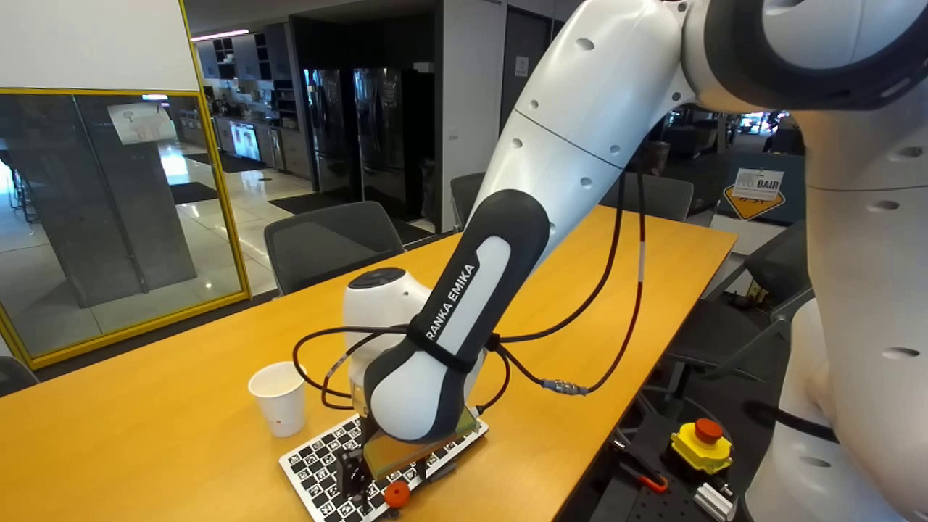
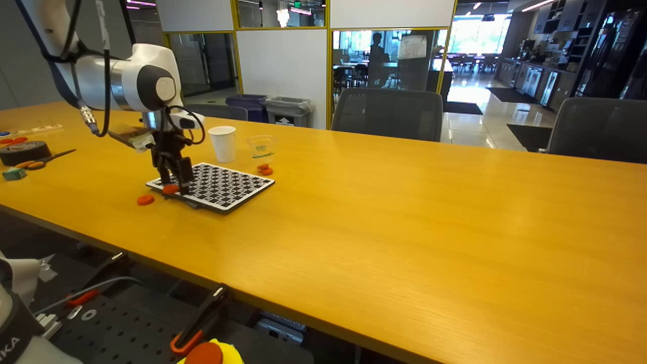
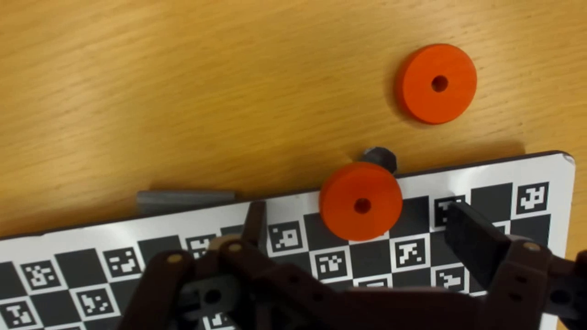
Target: Put the yellow objects in the white cup and put the orange objects in the colourless cup
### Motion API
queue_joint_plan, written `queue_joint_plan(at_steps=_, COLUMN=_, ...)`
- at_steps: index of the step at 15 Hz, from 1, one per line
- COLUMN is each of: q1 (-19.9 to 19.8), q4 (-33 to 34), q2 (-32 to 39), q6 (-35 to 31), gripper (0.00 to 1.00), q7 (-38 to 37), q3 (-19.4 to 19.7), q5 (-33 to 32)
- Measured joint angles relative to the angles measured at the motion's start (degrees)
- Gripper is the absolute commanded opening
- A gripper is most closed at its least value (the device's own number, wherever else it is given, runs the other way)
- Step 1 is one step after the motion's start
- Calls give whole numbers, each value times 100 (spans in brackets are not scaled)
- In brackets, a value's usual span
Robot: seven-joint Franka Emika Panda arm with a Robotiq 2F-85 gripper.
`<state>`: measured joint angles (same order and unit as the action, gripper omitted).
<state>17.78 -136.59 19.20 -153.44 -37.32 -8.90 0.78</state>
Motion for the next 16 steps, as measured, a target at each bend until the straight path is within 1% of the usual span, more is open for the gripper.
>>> queue_joint_plan(at_steps=7, q1=90, q4=-16, q2=-56, q6=1, gripper=100, q7=-5, q3=10, q5=0)
queue_joint_plan(at_steps=16, q1=99, q4=-95, q2=-167, q6=19, gripper=100, q7=-7, q3=27, q5=1)
